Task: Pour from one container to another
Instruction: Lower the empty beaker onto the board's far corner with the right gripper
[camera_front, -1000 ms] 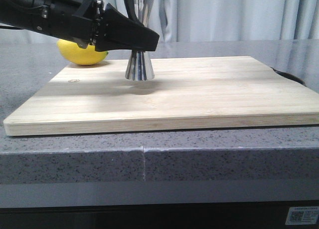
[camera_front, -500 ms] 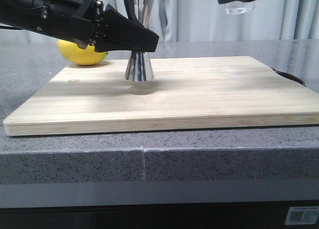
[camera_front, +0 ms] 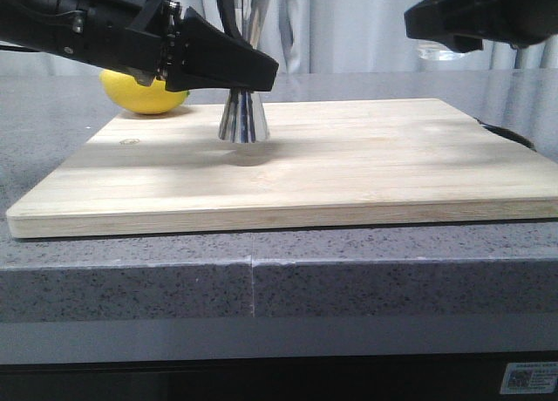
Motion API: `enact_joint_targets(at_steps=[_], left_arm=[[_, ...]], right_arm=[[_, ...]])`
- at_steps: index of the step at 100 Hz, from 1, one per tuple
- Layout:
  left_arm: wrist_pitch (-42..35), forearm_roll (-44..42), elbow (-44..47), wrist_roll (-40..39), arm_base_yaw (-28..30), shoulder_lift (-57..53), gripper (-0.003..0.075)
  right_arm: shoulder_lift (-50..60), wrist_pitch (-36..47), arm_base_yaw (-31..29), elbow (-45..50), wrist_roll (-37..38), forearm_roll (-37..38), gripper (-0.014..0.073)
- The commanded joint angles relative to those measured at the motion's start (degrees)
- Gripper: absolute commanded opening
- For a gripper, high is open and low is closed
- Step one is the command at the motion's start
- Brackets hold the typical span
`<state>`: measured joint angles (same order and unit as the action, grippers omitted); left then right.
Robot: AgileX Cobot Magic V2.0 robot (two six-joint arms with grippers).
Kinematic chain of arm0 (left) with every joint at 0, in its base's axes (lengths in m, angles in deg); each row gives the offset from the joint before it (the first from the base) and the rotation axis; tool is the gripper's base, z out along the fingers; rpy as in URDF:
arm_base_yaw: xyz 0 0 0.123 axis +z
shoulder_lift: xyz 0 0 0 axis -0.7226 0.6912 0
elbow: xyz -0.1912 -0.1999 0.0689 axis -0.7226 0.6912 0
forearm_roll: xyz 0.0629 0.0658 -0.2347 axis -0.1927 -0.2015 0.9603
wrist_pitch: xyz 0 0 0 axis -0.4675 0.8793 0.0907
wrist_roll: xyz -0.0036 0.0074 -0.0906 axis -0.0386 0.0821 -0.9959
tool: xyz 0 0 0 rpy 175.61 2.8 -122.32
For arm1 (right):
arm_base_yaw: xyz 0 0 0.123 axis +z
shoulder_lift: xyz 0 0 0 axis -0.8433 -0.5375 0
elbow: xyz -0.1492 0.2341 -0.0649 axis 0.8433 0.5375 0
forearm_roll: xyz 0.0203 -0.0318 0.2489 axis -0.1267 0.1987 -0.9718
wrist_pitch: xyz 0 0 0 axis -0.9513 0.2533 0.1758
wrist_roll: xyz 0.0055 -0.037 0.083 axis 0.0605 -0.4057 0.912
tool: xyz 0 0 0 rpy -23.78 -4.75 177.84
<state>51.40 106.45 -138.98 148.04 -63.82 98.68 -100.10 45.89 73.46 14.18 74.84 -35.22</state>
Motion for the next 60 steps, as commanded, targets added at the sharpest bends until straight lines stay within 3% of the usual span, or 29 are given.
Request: enact_joint_targets(at_steps=[1,42,60], left_arm=[[6.26,4.15,-1.62,-0.68,-0.58,-3.17,-0.0019],[6.26,4.15,-1.62,-0.68,-0.58,-3.17,-0.0019],[6.26,4.04,-1.62,-0.68,-0.58,-3.17,-0.0019]], right_arm=[[0.54,8.46,-0.77,-0.31,-0.02,-0.97,0.0205],[-10.10,19.94,-0.92,-0.64,0.08,-3.89,0.0205],[-13.38,21.38,-0.92,-2.49,0.08,-4.28,0.0205]])
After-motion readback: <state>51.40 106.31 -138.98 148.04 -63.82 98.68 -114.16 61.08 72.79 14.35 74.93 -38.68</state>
